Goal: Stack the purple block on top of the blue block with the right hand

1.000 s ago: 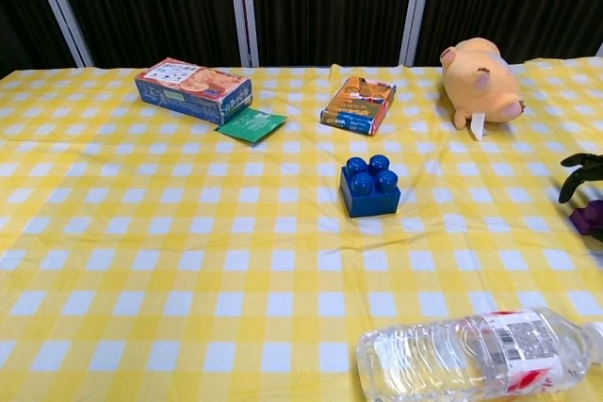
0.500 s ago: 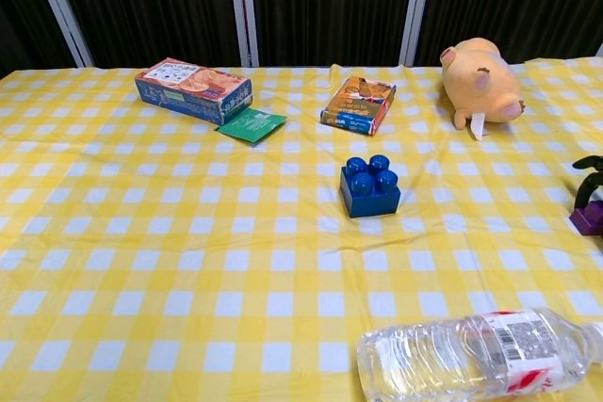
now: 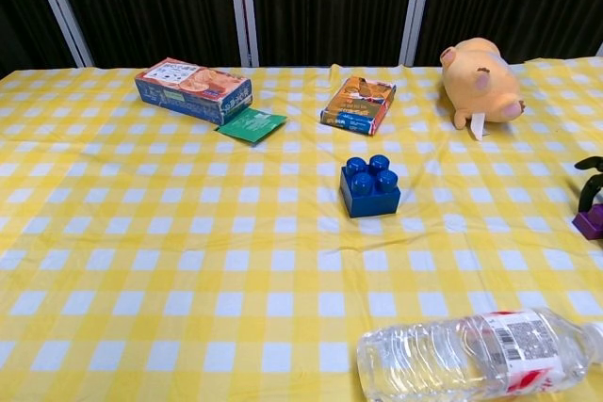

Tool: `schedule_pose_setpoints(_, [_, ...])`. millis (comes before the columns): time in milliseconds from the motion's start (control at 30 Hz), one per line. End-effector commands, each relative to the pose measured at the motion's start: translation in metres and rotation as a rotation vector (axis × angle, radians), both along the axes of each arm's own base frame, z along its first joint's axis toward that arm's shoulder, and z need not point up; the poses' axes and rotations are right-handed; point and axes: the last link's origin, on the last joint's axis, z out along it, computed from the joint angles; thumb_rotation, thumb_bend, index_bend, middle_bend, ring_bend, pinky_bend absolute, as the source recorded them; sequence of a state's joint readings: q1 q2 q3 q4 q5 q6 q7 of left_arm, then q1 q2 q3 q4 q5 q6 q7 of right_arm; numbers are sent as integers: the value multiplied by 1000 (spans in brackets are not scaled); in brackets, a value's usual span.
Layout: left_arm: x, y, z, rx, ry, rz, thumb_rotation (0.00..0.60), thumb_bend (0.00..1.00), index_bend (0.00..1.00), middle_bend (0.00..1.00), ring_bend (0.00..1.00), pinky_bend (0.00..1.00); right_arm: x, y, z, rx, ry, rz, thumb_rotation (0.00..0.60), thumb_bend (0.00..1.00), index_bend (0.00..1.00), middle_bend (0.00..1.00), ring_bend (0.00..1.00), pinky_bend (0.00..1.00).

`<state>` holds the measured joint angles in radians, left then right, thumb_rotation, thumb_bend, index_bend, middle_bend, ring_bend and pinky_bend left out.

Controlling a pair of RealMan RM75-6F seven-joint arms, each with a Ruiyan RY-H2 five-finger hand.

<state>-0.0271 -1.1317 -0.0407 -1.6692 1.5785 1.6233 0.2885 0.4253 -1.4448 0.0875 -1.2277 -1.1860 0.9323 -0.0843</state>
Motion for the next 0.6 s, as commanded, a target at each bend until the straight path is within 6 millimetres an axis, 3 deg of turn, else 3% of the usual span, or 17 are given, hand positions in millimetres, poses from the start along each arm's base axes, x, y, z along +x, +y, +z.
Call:
schedule_pose_setpoints(33, [0, 1, 0, 0, 1, 1, 600, 316, 192, 0, 0, 50, 0, -1, 2, -5, 5, 2, 600, 445, 403, 0, 0, 0])
schedule_pose_setpoints(600, [3, -2, -1, 2, 8, -6, 600, 316, 192, 0, 0, 50, -5, 0, 5, -6, 21, -5, 600, 444, 416, 0, 0, 0])
